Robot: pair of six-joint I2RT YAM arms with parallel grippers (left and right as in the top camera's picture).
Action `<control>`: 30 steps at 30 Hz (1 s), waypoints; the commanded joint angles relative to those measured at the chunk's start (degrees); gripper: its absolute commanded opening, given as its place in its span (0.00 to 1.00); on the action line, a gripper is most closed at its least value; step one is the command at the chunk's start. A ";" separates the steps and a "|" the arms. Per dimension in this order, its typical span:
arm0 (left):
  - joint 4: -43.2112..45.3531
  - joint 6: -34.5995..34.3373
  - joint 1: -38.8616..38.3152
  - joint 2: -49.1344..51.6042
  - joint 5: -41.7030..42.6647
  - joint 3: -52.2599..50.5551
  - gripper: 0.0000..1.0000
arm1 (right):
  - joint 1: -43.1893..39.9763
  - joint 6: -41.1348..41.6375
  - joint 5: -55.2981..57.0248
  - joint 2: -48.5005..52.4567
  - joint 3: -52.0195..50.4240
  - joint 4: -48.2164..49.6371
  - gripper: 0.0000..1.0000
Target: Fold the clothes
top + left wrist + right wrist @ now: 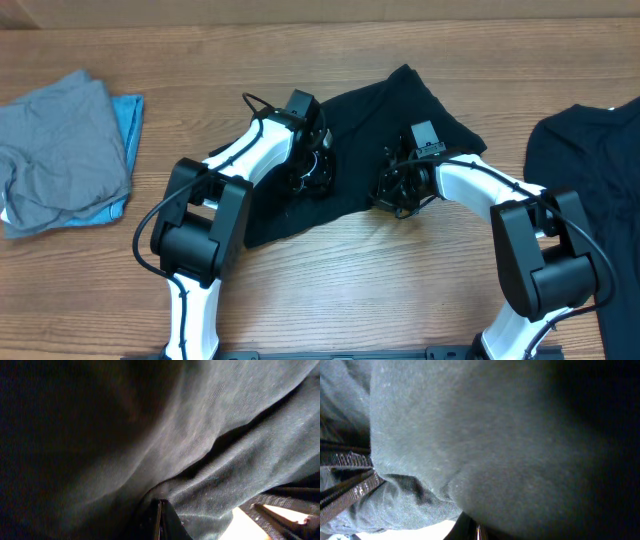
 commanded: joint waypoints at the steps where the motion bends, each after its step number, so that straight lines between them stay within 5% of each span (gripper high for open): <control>1: -2.71 0.44 0.26 4.98 -15.45 -3.34 0.04 | -0.20 2.47 5.46 0.24 -0.79 -2.58 0.04; 8: -1.95 -2.62 0.28 -4.70 -21.70 -0.39 0.04 | -0.20 2.60 5.51 0.24 -0.79 -8.26 0.04; 12: -1.64 -3.43 0.33 -13.33 -35.50 -0.39 0.04 | -0.09 2.60 7.23 0.24 -0.81 -9.53 0.04; 25: 3.45 -3.37 0.11 -16.81 -31.69 -0.35 0.04 | 0.17 -2.86 2.14 -7.34 5.31 -13.90 0.04; 30: 8.15 -2.05 -0.20 -16.79 -29.16 -0.35 0.04 | 1.66 -2.86 2.14 -12.50 6.08 -8.79 0.04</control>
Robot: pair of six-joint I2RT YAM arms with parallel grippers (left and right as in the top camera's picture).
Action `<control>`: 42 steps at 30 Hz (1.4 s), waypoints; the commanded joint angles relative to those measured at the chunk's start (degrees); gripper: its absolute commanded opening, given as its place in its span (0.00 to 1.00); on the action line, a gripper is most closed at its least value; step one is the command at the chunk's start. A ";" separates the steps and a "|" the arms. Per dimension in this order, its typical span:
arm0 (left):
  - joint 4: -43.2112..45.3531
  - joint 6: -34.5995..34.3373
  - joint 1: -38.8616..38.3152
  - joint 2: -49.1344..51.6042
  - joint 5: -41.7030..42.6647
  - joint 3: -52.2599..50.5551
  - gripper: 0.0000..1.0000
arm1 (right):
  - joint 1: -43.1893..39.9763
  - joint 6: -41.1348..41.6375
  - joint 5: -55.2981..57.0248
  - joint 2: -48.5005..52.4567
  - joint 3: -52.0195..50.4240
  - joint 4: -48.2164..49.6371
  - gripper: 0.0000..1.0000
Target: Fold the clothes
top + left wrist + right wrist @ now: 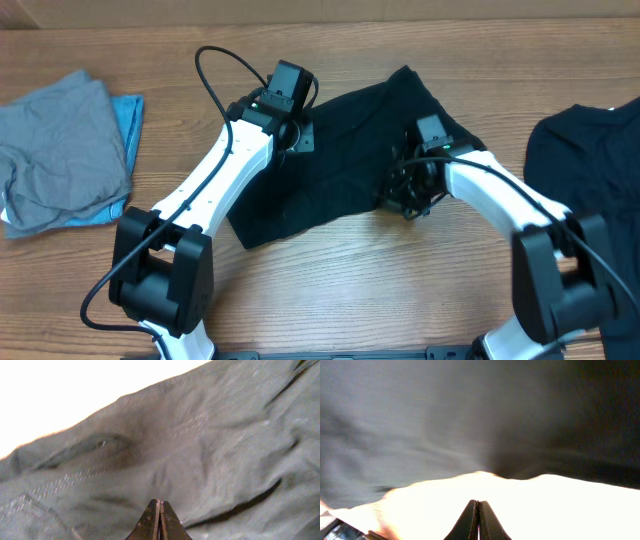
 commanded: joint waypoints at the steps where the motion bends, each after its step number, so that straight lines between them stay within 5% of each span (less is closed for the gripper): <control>1: 3.37 0.68 -0.39 -0.11 2.64 0.04 0.04 | 1.49 -1.03 0.33 -5.16 2.58 4.52 0.04; 14: 16.20 0.68 -1.33 8.20 8.68 0.04 0.04 | 3.67 -0.90 0.63 1.55 1.31 18.47 0.04; 20: 22.60 0.66 -1.53 14.53 12.15 0.04 0.04 | 5.46 -0.87 9.75 1.75 1.18 18.60 0.04; 35: 26.53 0.72 -1.51 17.73 6.19 0.04 0.04 | 5.90 3.93 17.27 4.13 -8.13 32.79 0.04; 42: 26.51 0.90 -1.46 17.73 1.33 0.04 0.04 | 5.90 7.61 17.27 4.37 -8.13 30.80 0.04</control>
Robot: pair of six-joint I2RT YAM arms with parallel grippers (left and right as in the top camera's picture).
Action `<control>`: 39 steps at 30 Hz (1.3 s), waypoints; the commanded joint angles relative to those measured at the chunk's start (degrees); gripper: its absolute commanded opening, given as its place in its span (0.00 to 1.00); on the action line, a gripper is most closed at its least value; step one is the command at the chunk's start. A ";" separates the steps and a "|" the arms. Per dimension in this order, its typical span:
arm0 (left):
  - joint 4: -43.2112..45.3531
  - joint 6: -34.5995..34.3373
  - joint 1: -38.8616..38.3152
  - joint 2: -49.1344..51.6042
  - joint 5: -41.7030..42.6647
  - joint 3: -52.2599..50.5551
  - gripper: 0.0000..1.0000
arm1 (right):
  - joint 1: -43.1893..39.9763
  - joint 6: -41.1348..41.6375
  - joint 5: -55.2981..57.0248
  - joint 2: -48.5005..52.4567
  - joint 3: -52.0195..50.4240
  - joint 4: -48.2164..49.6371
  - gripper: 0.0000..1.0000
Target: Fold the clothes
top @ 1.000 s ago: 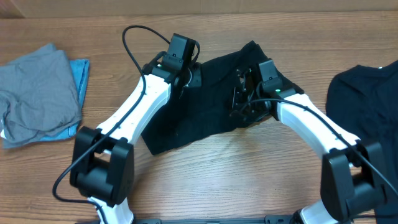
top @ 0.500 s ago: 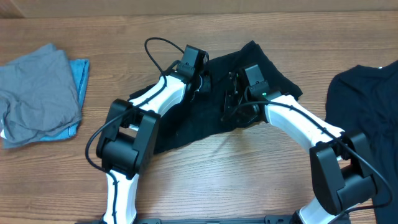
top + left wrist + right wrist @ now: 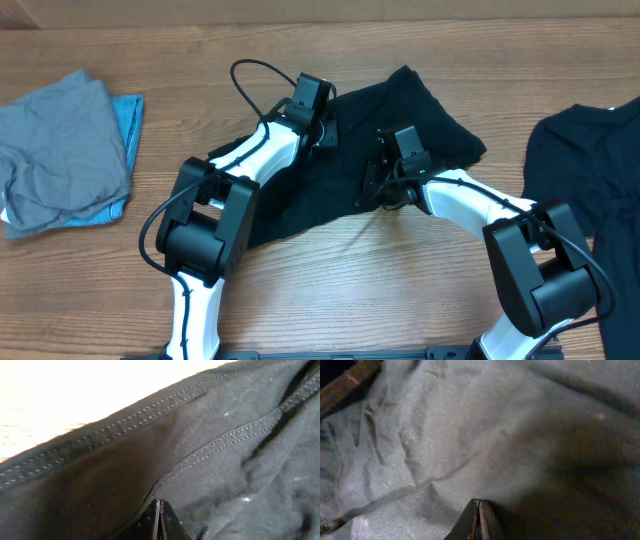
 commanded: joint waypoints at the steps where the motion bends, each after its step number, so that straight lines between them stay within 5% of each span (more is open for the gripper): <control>1: 0.35 0.85 0.00 0.66 -8.24 0.04 0.04 | 0.13 5.60 0.98 0.33 -0.22 -2.36 0.04; 23: 9.16 1.46 9.68 0.46 -9.99 0.52 0.04 | 0.13 8.46 2.08 0.35 -0.24 -3.78 0.04; 29: -1.75 3.23 11.96 -5.20 -5.88 8.17 0.04 | 0.13 8.46 2.56 0.35 -0.24 -3.65 0.04; 39: -18.58 3.85 10.99 -8.20 13.07 10.36 0.04 | 0.13 8.46 2.64 0.35 -0.24 -3.08 0.04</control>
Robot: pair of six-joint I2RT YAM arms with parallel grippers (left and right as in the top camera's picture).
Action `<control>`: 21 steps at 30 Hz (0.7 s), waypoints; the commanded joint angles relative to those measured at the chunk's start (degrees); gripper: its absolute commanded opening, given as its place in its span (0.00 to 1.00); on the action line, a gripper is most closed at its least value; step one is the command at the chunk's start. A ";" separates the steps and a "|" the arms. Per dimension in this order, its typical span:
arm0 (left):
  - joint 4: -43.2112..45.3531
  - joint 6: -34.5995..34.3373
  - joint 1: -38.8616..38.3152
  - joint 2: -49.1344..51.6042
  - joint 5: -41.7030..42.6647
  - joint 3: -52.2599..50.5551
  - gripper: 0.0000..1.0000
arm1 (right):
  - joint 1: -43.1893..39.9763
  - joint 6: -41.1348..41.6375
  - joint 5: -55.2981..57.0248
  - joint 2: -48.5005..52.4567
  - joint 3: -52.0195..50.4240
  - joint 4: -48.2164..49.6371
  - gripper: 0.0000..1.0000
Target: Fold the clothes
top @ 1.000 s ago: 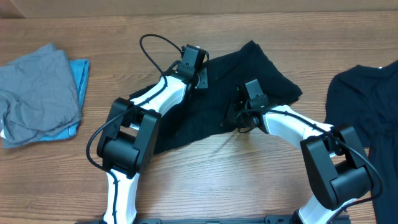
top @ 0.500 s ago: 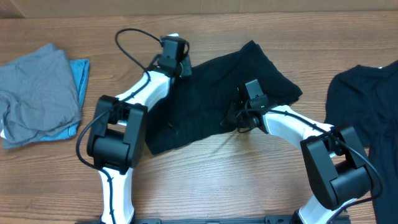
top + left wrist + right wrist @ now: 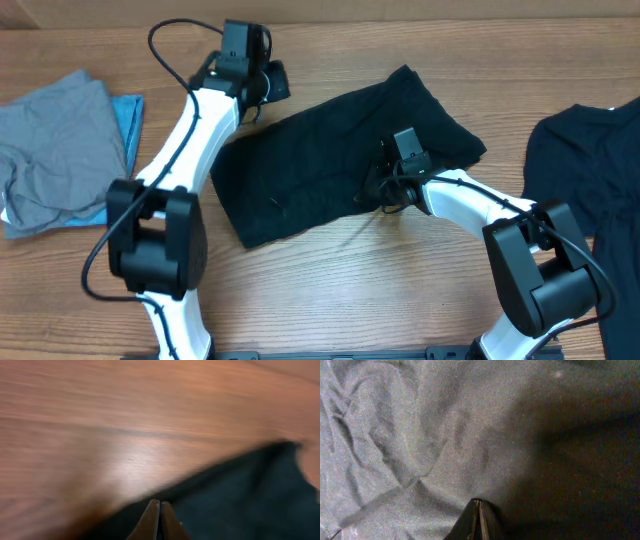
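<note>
A black garment (image 3: 320, 170) lies spread in the middle of the wooden table, with a point at its far right. My left gripper (image 3: 265, 82) is shut and held over bare wood just beyond the garment's far left edge; in the left wrist view its tips (image 3: 159, 503) meet over the dark cloth edge (image 3: 240, 495) with nothing seen between them. At the garment's near right part my right gripper (image 3: 385, 187) is also shut. Its closed tips (image 3: 479, 502) rest on the wrinkled black cloth (image 3: 420, 435).
A folded grey garment (image 3: 60, 150) lies on a blue one (image 3: 128, 115) at the left side of the table. Another black garment (image 3: 585, 170) lies at the right edge. Bare wood (image 3: 350, 290) runs along the near side.
My left gripper has moved from the garment's far edge to the far left, off the cloth and over bare wood. The garment's left part now lies wider and flatter. The right gripper has barely moved.
Both grippers were shut low on the black garment, close together, with cloth bunched over them. Then the left one was at the far left edge and the right one at the near edge. Later both sat on the cloth again. Now the garment is spread wider.
</note>
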 commanded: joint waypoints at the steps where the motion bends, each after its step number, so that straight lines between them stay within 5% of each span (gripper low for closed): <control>1: -4.04 1.84 -1.07 1.36 8.72 -0.87 0.04 | 0.11 0.24 1.62 0.35 -0.24 0.02 0.04; 15: 2.60 2.51 -2.75 17.75 35.87 -1.46 0.04 | 0.11 0.00 1.66 0.35 -0.24 -0.13 0.04; 21: 2.69 0.90 -2.97 21.44 28.04 -1.46 0.04 | 0.11 0.00 1.66 0.35 -0.24 0.28 0.04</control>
